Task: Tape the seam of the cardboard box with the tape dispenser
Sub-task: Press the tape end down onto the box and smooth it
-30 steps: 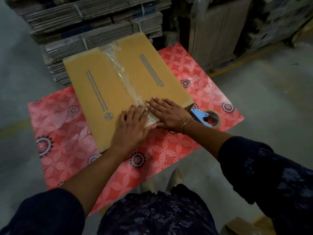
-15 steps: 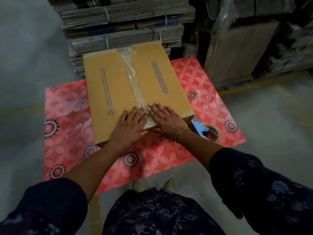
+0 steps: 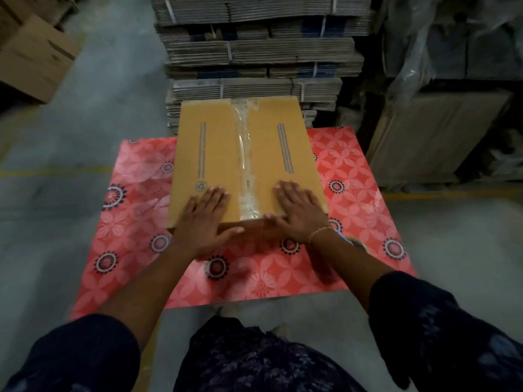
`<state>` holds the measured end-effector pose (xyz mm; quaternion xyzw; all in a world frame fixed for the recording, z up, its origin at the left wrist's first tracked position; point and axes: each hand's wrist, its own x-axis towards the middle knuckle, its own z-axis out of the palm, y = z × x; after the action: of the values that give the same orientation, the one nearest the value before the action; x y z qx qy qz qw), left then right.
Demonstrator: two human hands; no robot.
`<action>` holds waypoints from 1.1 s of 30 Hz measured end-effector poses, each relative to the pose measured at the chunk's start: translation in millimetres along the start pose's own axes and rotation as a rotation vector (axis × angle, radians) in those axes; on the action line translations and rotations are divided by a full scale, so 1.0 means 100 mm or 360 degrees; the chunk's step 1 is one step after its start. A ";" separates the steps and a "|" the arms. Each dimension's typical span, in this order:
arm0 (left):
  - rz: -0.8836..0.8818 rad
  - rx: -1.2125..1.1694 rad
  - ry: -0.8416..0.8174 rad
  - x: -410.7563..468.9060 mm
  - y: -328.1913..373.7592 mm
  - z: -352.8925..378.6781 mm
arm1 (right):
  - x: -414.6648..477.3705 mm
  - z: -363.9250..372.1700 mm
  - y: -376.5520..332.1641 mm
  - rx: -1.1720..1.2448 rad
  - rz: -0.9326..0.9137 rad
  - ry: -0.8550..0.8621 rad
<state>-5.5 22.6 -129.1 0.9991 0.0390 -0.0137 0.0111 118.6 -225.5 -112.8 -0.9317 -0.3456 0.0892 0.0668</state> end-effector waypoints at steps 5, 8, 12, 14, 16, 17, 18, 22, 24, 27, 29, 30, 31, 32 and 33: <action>-0.0879 -0.0546 0.0087 -0.22 -0.41 0.04 | -0.03 -0.08 0.38 0.0579 0.0480 0.0222; -0.1324 -0.1261 0.0153 -0.19 -0.48 0.06 | 0.02 -0.14 0.38 0.1207 0.0761 0.0229; -0.1374 -0.1484 0.0241 -0.22 -0.45 0.00 | 0.10 -0.17 0.43 0.1829 0.0968 0.0181; -0.1356 -0.1525 0.0271 -0.23 -0.44 -0.03 | 0.13 -0.17 0.44 0.1958 0.0924 0.0163; -0.1315 -0.1518 0.0291 -0.22 -0.47 -0.06 | 0.16 -0.16 0.39 0.1905 0.0887 0.0214; -0.1305 -0.1523 0.0303 -0.23 -0.51 -0.07 | 0.17 -0.14 0.36 0.1870 0.0875 0.0231; -0.1298 -0.1531 0.0314 -0.26 -0.60 -0.06 | 0.20 -0.13 0.32 0.1877 0.0865 0.0257; -0.1290 -0.1586 0.0381 -0.38 -1.03 -0.11 | 0.39 -0.09 -0.01 0.1874 0.0825 0.0240; -0.1288 -0.1560 0.0429 -0.43 -1.24 -0.17 | 0.50 -0.11 -0.23 0.1872 0.0796 0.0241; -0.1321 -0.1487 0.0451 -0.48 -1.52 -0.25 | 0.65 -0.11 -0.51 0.1855 0.0781 0.0225; -0.1319 -0.1487 0.0409 -0.50 -1.67 -0.22 | 0.72 -0.02 -0.59 0.1809 0.0791 0.0181; -0.1308 -0.1505 0.0375 -0.51 -1.73 -0.19 | 0.74 0.04 -0.62 0.1794 0.0818 0.0149; -0.1288 -0.1504 0.0332 -0.52 -1.77 -0.15 | 0.75 0.12 -0.63 0.1785 0.0847 0.0116; -0.1266 -0.1498 0.0298 -0.53 -1.77 -0.13 | 0.72 0.13 -0.65 0.1761 0.0856 0.0105; -0.1259 -0.1491 0.0263 -0.54 -1.76 -0.11 | 0.69 0.11 -0.66 0.1738 0.0858 0.0097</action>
<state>-72.2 193.6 -120.5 0.7957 0.4090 0.0792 0.4397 126.0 -129.6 -119.4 -0.8197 0.0002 0.2405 0.5198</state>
